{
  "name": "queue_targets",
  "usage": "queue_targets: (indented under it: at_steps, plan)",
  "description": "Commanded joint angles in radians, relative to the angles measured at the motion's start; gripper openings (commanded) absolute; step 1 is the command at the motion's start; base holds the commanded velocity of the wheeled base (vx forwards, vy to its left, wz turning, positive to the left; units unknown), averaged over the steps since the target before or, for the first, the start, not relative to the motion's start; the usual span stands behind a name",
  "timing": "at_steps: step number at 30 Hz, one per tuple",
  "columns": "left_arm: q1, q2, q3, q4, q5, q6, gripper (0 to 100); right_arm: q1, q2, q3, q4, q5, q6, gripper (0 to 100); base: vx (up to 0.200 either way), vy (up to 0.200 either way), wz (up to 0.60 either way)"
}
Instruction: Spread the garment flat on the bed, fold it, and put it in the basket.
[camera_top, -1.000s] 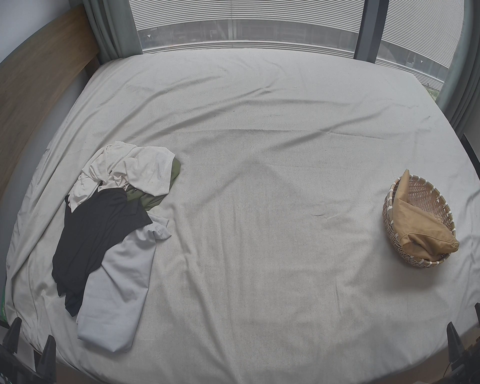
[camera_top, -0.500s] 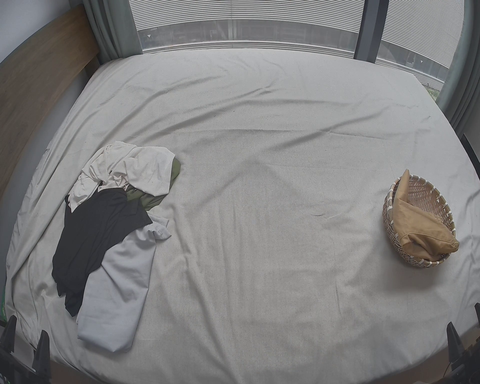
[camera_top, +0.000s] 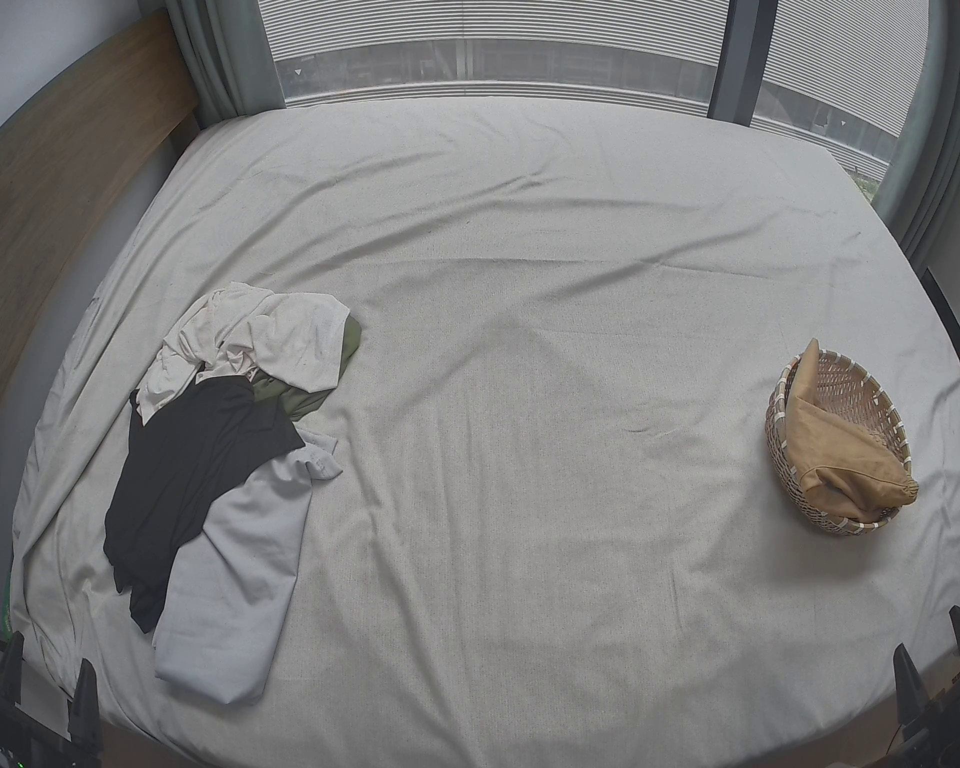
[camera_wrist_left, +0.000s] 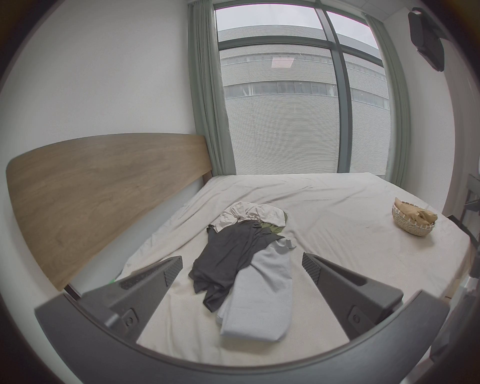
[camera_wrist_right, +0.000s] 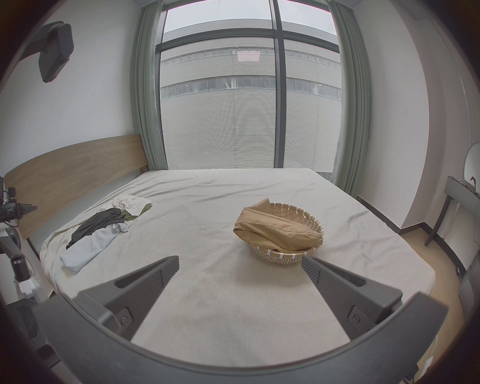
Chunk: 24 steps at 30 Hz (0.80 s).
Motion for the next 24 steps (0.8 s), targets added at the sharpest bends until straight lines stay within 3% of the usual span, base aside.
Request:
queue_targets:
  at_steps: [1,8,24]
  plan:
    - [-0.008,-0.001,0.004,0.028,-0.022,-0.082,100,0.001,-0.013,0.016,0.003,0.006,-0.008,100,0.000,0.000,0.00]
    - [-0.002,-0.013,0.016,0.036,-0.101,-0.005,100,0.001,-0.013,0.015,0.003,0.006,-0.006,100,0.000,0.000,0.00]
    - [-0.003,-0.018,0.018,0.030,-0.101,-0.010,100,0.001,-0.013,0.015,0.005,0.006,-0.006,100,0.000,0.000,0.00]
